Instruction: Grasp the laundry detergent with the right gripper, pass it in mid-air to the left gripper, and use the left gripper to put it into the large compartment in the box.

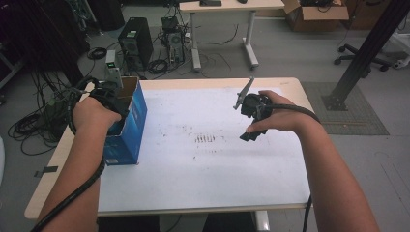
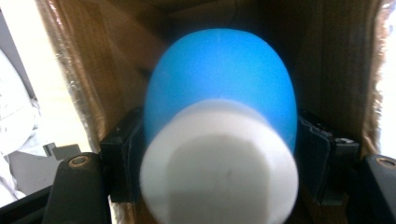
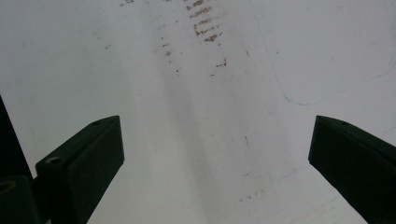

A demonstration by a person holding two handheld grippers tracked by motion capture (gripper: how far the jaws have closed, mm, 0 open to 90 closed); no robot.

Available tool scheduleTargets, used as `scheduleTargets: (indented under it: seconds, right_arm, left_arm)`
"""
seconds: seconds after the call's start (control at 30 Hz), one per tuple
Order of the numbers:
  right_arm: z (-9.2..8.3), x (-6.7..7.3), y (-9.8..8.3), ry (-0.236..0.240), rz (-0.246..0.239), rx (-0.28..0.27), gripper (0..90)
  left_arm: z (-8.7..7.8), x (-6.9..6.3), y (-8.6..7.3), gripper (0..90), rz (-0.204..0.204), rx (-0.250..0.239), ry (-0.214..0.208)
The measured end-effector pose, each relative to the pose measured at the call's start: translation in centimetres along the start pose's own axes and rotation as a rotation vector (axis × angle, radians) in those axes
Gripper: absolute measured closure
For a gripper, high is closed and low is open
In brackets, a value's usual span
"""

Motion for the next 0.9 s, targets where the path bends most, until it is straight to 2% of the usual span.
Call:
scheduleTargets:
  seconds: [0.17, 0.23, 0.37, 0.47, 0.63, 0.73, 0.9]
  right_arm:
    - [-0.2, 0.0, -0.1, -0.001, 0.001, -0.007, 3.5]
    - [-0.3, -0.1, -0.1, -0.003, 0.001, -0.010, 3.5]
    - [-0.5, 0.0, 0.0, -0.004, -0.001, -0.015, 3.4]
    - [-0.6, -0.1, 0.0, -0.005, -0.002, -0.014, 3.5]
    - [-0.8, -0.1, 0.2, -0.005, -0.002, -0.018, 3.5]
    - [-0.9, 0.0, 0.2, -0.005, 0.000, -0.020, 3.5]
    - [-0.9, -0.1, 0.2, -0.005, 0.001, -0.025, 3.4]
  left_arm:
    - [-1.0, 0.0, -0.2, 27.2, 0.000, -0.011, 0.002]
    - [-1.3, -0.1, -0.3, 23.9, 0.001, -0.018, 0.007]
    - [-2.1, -0.4, -0.6, 23.7, 0.019, -0.031, 0.004]
    - [-2.5, -0.6, -0.8, 18.7, 0.026, -0.021, 0.009]
    - [-3.6, -0.8, -1.0, 14.6, 0.042, -0.044, 0.009]
    - [-4.5, -1.0, -1.2, 13.5, 0.059, -0.055, 0.013]
    - [-5.8, -1.5, -1.3, 6.5, 0.116, -0.066, 0.021]
Point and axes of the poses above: each handheld gripper's, and its own axes: z roughly forward along the jaws, y roughly out of its top, x roughly to its left, the point moved 1 cm from there along z, roughly forward along the jaws, and after that the axes turned 15 degrees about -y, right-handed, at the moved point
